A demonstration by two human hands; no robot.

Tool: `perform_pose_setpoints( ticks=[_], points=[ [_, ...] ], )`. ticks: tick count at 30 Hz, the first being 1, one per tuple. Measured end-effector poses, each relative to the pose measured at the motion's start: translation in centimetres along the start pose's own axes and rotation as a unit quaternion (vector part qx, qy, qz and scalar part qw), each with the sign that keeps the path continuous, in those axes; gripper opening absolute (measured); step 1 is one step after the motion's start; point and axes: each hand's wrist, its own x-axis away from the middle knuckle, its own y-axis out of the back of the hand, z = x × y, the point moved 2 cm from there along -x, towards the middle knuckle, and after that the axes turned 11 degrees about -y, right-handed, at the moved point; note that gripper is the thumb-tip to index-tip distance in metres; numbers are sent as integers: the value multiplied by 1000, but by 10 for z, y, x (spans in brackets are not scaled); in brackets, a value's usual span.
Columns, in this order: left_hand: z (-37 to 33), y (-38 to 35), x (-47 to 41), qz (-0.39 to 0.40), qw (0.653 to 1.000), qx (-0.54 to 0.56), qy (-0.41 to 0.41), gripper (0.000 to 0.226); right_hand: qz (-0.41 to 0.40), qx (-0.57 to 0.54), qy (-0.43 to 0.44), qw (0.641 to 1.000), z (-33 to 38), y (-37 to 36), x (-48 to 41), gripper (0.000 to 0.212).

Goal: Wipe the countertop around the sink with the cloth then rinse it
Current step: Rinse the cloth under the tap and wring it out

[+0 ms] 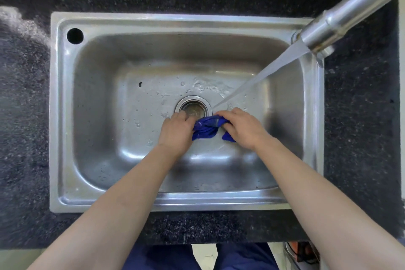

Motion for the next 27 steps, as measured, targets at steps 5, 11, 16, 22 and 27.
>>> perform_pose_setpoints(
  ticks=[5,11,16,22,27],
  points=[
    [-8,20,2,-231,931,244,142,21,-153,-222,-32,962,15,14,4,49],
    [-6,-3,0,-91,954,269,93,16,-55,-43,-76,995,17,-6,0,61],
    [-17,5,-9,-112,878,431,175,40,-53,-85,-84,991,32,-16,-11,50],
    [-9,-1,-14,-81,887,431,146,68,26,-324,-107,939,26,-6,-7,14],
    [-12,18,-17,-72,858,499,103,40,96,-443,-111,885,15,9,12,19]
  ],
)
